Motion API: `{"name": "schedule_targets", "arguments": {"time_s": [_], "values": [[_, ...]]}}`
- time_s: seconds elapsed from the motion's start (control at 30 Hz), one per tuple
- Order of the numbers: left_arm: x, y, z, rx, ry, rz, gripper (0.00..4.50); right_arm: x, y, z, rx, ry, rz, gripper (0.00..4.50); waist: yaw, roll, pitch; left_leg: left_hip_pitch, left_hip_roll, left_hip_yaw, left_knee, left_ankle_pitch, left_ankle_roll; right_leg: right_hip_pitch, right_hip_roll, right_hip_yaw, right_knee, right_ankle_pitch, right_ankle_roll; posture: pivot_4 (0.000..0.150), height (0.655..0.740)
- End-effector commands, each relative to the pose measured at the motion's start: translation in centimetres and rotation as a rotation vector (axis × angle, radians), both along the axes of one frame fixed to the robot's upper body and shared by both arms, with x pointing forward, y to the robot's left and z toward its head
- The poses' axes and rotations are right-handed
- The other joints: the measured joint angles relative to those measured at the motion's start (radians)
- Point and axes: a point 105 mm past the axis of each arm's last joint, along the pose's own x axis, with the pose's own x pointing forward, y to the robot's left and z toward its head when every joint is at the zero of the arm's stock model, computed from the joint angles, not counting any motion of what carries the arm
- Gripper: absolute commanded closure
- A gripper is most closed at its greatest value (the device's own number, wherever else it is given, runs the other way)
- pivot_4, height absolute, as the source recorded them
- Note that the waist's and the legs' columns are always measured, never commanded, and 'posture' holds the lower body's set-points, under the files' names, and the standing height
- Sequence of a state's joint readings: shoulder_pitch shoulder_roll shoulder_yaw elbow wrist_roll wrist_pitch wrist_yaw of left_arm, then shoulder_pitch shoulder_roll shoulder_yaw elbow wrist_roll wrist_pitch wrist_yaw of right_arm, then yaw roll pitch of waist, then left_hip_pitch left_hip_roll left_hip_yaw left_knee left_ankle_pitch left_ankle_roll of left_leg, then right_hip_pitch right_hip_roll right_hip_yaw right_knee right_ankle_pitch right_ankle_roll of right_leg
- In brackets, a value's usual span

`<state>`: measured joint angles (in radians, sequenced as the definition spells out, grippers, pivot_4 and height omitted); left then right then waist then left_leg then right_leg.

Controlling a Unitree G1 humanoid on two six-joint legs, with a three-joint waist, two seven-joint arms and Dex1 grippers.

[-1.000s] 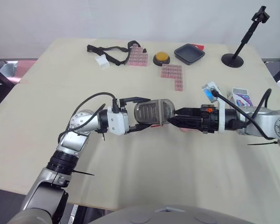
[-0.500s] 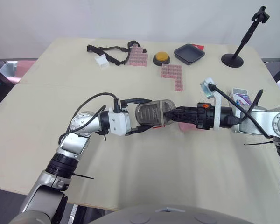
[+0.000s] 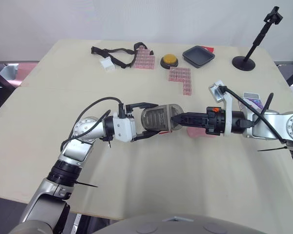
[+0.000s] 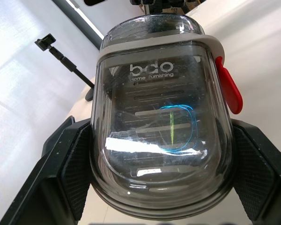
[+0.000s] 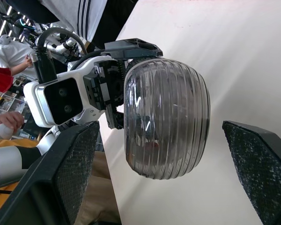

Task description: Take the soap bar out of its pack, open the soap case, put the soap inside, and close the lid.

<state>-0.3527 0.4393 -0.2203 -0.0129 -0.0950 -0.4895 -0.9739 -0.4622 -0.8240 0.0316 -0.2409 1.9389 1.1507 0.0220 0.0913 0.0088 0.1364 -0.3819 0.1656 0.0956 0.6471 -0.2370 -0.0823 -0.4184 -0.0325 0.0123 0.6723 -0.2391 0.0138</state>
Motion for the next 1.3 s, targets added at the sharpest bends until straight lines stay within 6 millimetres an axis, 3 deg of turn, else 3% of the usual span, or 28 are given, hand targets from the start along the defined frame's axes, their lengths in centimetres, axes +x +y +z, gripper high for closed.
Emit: {"name": "schedule_targets", "arguments": {"time_s": [0.03, 0.1, 0.37, 0.4, 0.93, 1.3], "values": [[-0.2, -0.1, 0.8, -0.019, -0.028, -0.012, 1.03, 0.1, 0.0, 0.5, 0.044, 0.003, -0.012, 0.00, 0.000, 0.000, 0.000, 0.000, 0.000, 0.000, 0.000, 0.000, 0.000, 0.000, 0.000, 0.000, 0.000, 0.000, 0.000, 0.150, 0.7287], [-0.2, -0.2, 0.8, -0.014, -0.027, -0.016, 1.03, 0.1, 0.0, 0.5, 0.045, 0.007, -0.013, 0.00, 0.000, 0.000, 0.000, 0.000, 0.000, 0.000, 0.000, 0.000, 0.000, 0.000, 0.000, 0.000, 0.000, 0.000, 0.000, 0.150, 0.7287], [-0.2, -0.3, 0.8, -0.014, -0.029, -0.018, 1.03, 0.3, 0.0, 0.2, 0.048, 0.016, -0.019, 2.43, -0.001, 0.000, 0.000, 0.000, 0.000, 0.000, 0.000, 0.000, 0.000, 0.000, 0.000, 0.000, 0.000, 0.000, 0.000, 0.150, 0.7287], [-0.1, -0.3, 0.8, -0.015, -0.030, -0.017, 1.03, 0.2, 0.0, 0.1, 0.046, 0.021, -0.015, 2.51, 0.000, 0.000, 0.000, 0.000, 0.000, 0.000, 0.000, 0.000, 0.000, 0.000, 0.000, 0.000, 0.000, 0.000, 0.000, 0.150, 0.7287], [-0.4, -0.1, 0.6, -0.014, -0.022, -0.009, 1.03, -1.6, -0.3, 0.6, 0.181, 0.054, 0.105, 2.51, 0.000, 0.000, 0.000, -0.001, 0.000, 0.000, 0.000, 0.000, 0.000, 0.000, 0.000, -0.001, -0.001, 0.000, 0.000, 0.150, 0.7287], [-0.6, 0.1, 0.0, 0.002, -0.007, -0.006, 1.03, -1.7, -1.0, 1.3, 0.196, 0.042, 0.131, 2.51, -0.001, 0.000, 0.000, -0.001, 0.000, 0.000, 0.000, 0.000, 0.000, 0.000, 0.000, -0.001, -0.002, 0.000, 0.000, 0.150, 0.7287]]}}
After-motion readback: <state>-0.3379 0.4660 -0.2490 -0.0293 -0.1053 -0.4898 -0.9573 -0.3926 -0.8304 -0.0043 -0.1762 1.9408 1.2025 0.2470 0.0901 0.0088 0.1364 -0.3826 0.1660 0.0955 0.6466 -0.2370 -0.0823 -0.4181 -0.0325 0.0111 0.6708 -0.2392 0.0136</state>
